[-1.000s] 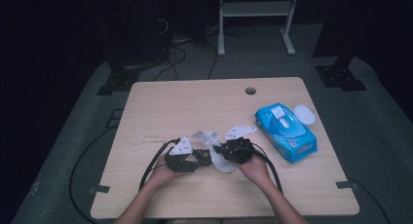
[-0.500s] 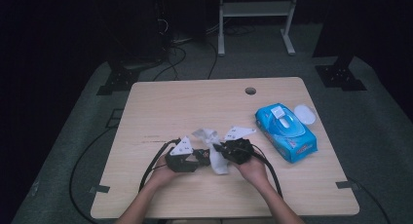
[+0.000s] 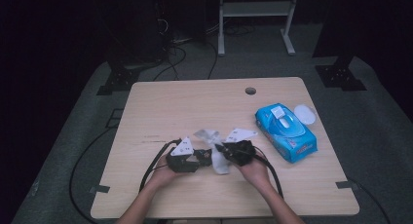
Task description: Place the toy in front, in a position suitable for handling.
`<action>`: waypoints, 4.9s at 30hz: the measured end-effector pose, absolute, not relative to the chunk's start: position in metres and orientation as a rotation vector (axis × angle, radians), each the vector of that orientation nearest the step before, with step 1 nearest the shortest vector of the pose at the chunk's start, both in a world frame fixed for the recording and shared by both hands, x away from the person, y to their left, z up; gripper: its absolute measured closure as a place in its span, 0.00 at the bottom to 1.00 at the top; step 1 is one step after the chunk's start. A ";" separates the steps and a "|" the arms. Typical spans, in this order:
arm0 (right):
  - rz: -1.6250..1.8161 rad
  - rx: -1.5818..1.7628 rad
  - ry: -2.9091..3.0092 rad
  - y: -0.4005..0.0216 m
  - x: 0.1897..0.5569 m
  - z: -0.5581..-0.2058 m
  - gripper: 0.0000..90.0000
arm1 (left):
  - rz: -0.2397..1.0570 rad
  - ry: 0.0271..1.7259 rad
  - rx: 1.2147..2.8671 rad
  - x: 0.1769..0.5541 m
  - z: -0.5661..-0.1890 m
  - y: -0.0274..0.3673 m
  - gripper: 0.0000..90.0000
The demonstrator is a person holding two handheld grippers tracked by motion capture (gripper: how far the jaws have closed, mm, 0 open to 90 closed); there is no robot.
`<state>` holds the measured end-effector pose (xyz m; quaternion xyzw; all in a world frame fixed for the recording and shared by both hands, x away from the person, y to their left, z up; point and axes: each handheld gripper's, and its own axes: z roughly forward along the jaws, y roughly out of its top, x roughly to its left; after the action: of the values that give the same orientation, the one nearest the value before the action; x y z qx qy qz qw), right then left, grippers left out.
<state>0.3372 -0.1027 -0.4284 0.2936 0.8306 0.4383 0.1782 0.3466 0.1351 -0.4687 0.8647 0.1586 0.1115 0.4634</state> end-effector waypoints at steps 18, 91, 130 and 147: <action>1.258 0.886 2.250 -0.148 0.337 -0.433 0.94 | 0.271 0.367 2.140 0.344 -0.468 0.130 0.65; 1.449 1.178 2.171 -0.173 0.348 -0.456 0.94 | 0.259 0.405 2.187 0.347 -0.469 0.151 0.65; 1.435 1.143 2.203 -0.163 0.348 -0.455 0.94 | 0.253 0.412 2.178 0.347 -0.470 0.156 0.65; 1.307 1.210 2.261 -0.163 0.354 -0.469 0.94 | 0.249 0.411 2.175 0.347 -0.471 0.157 0.65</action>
<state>0.3535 -0.1634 -0.4695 0.4168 0.7787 0.4501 0.1315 0.3472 0.1565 -0.4708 0.8763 0.1654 0.1002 0.4413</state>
